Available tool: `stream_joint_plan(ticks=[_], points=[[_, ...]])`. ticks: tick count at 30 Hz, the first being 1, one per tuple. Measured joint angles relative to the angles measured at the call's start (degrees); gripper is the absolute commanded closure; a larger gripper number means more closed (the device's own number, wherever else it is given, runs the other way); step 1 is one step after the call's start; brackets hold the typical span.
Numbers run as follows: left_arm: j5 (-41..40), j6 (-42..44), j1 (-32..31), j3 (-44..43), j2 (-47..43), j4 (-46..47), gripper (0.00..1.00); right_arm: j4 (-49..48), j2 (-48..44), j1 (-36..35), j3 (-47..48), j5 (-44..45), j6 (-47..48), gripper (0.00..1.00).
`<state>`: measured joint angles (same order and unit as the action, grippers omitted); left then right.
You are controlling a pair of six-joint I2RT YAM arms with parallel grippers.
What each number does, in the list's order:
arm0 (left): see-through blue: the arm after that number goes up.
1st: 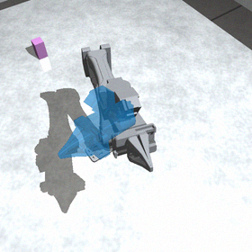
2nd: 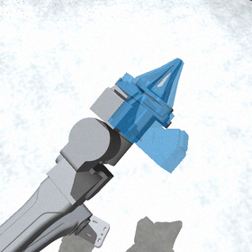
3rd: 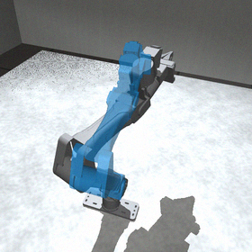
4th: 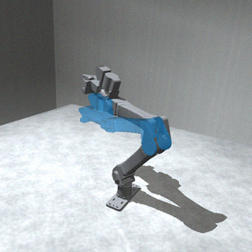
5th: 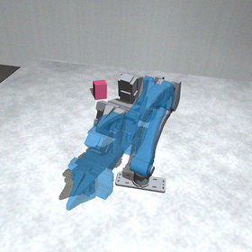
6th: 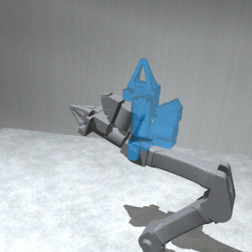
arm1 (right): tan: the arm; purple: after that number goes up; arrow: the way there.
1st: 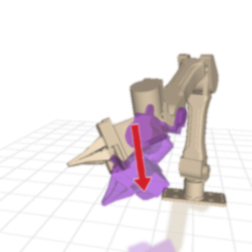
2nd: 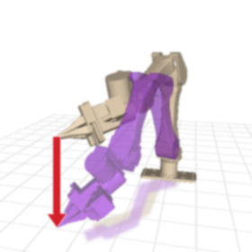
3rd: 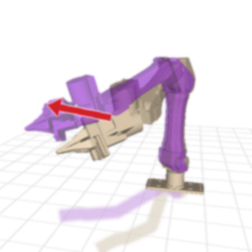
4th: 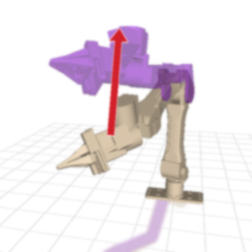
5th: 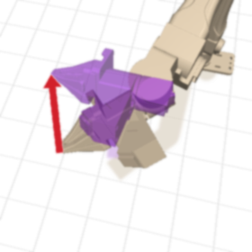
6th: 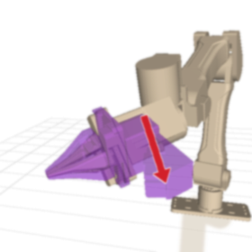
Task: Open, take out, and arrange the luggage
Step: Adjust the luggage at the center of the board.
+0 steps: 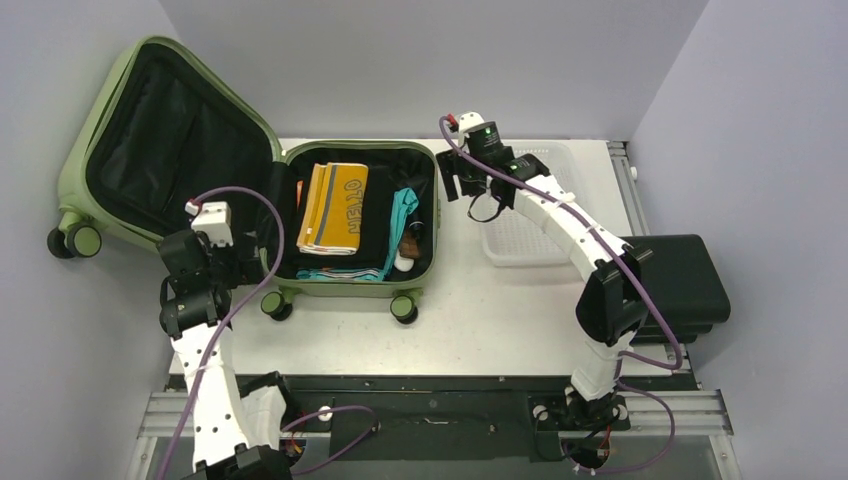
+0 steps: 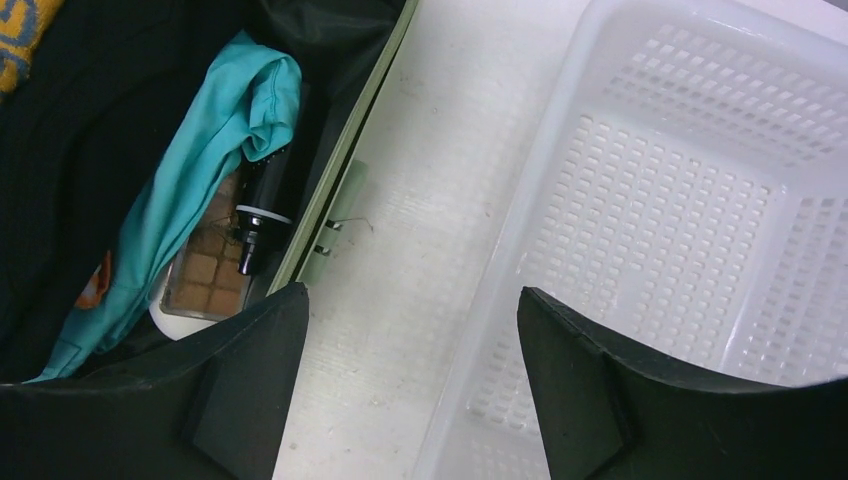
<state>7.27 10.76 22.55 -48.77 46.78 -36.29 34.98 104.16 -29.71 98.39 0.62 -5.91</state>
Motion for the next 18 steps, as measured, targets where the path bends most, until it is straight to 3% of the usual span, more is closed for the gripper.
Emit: stream_joint_plan(ticks=[10,18], points=[[3.50,0.04,-1.53,-2.51,0.20,-2.12,0.04,0.24,-0.02,1.70,-0.81,0.02,1.03,0.28],[13.20,4.72,-6.91,-4.00,-1.07,-6.84,0.04,1.60,0.00,4.17,-1.55,0.02,1.20,0.25]])
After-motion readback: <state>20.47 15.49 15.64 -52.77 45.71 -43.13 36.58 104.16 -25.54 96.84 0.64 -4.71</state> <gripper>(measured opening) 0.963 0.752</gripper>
